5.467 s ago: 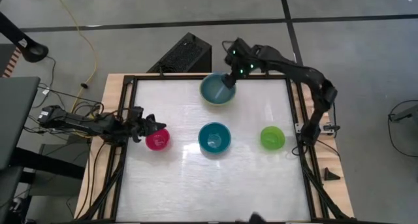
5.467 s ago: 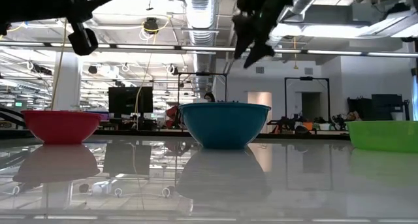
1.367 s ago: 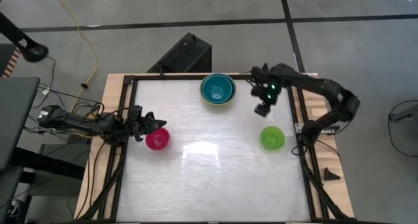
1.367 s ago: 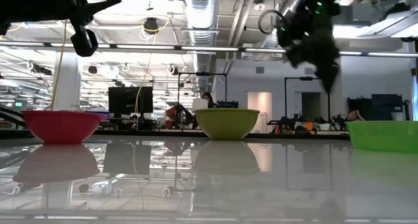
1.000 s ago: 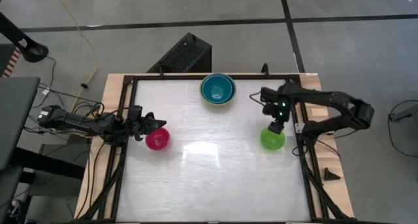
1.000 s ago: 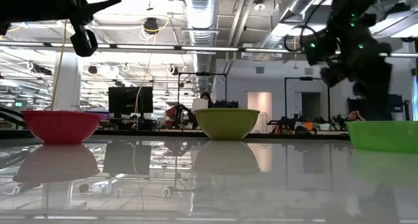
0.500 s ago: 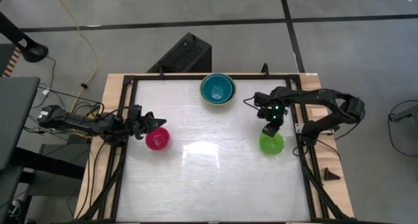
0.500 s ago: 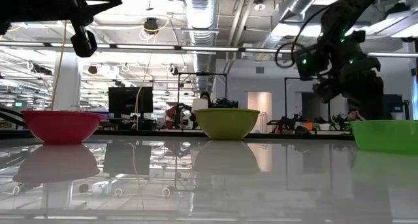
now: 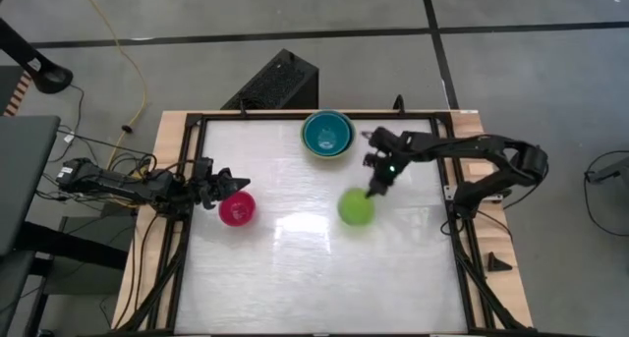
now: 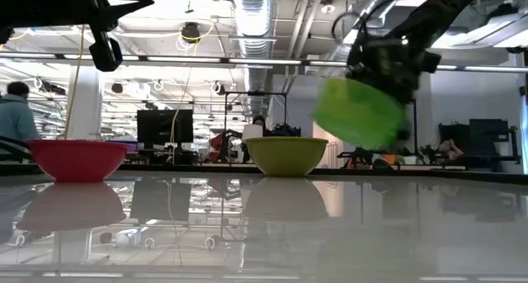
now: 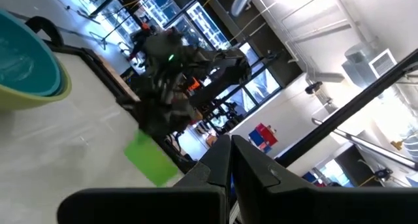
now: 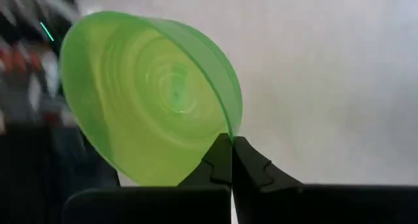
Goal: Nest bowls inside each other
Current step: Stack the green bowl on top of the blue bowl
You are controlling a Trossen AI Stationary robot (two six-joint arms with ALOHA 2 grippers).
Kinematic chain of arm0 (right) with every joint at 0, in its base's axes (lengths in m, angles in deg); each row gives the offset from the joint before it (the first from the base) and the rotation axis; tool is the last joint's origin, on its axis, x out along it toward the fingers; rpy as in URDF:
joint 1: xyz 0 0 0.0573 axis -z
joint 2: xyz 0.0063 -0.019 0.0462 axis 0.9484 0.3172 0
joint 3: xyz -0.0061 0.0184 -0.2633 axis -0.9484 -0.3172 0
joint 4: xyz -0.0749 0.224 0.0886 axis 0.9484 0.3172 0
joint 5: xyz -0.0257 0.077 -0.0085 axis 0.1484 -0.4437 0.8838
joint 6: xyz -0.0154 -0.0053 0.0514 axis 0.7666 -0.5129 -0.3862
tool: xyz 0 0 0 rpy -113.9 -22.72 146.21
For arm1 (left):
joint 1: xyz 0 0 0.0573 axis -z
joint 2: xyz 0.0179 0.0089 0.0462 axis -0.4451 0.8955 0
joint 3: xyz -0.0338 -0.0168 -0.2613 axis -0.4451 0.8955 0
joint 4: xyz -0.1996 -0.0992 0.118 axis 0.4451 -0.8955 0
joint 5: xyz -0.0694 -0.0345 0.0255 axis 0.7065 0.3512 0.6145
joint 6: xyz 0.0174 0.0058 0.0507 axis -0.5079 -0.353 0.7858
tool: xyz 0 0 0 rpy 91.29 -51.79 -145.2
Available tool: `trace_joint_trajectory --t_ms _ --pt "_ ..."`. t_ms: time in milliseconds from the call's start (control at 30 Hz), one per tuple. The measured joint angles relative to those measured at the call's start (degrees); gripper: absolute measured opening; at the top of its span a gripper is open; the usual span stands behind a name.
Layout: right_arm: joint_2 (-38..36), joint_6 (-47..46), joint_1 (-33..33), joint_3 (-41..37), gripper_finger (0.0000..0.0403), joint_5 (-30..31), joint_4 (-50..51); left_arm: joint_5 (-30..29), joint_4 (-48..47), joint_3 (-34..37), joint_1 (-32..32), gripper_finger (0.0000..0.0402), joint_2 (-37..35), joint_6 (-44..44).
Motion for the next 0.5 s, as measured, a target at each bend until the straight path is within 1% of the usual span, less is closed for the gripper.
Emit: trace_joint_trajectory --t_ms 133,200,233,367,433,500 --pt "-0.93 -9.49 3.41 0.03 0.0019 0.15 -17.25 -1.58 0.01 0.0 -0.01 0.0 0.0 0.3" --pt "-0.47 -13.68 5.38 0.21 0.0019 2.25 -24.08 -2.29 0.01 0.0 0.0 0.0 0.0 0.8" --pt "0.21 -15.0 6.17 0.98 0.0019 4.03 -25.86 -2.57 0.02 0.0 -0.02 0.0 0.0 1.08" --pt "4.82 -15.29 8.94 7.28 0.0019 11.04 -24.45 -2.91 0.06 0.0 -0.02 0.0 0.0 1.46" --pt "8.19 -14.76 9.85 12.44 0.0019 13.61 -21.77 -2.91 0.06 0.0 -0.02 0.0 0.01 1.41" --pt "12.26 -13.32 10.32 18.82 0.0019 15.11 -16.6 -3.12 0.06 0.0 -0.02 0.0 0.0 1.34"
